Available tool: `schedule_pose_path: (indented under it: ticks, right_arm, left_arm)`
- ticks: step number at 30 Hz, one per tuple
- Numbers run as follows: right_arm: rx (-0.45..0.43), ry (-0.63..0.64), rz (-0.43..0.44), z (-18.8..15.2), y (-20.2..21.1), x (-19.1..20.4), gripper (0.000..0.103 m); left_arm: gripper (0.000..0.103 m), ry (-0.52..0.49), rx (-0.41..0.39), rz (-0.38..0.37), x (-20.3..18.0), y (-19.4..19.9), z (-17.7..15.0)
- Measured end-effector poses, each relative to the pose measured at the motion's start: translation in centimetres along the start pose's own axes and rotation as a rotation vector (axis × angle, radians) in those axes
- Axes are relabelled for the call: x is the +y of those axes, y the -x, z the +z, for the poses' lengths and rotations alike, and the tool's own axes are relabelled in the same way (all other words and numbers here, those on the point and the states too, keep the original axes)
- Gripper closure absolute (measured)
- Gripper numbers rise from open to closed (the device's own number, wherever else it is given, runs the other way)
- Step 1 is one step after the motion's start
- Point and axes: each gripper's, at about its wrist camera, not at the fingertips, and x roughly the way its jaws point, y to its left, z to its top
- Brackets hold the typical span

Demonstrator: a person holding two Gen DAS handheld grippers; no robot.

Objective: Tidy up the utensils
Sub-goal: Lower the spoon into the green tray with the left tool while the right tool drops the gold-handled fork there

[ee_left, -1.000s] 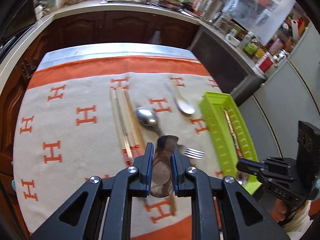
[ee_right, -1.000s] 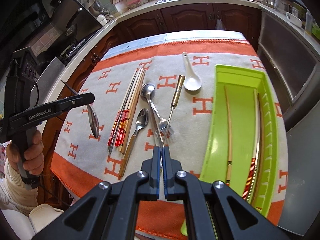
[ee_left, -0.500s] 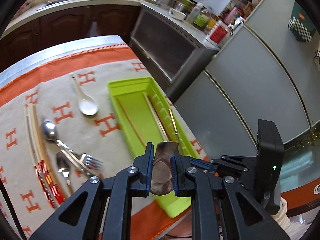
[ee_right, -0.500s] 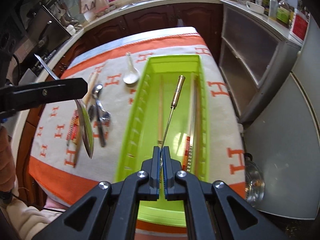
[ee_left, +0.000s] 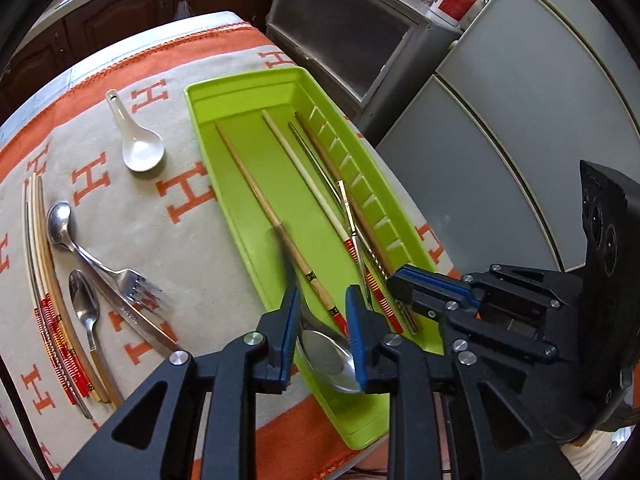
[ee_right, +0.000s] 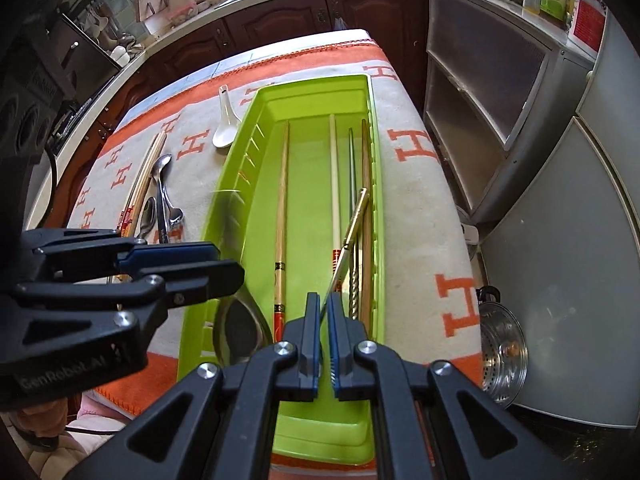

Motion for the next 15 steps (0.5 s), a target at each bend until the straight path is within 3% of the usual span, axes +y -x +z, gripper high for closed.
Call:
schedule_pose_path:
  ticks: [15]
  right_arm:
    - [-0.005, -0.054, 0.054, -0.1, 0.9, 0.7, 0.098]
  left_arm:
    - [0.076, 0.067, -0.135, 0.150, 3.9, 5.6, -2.8]
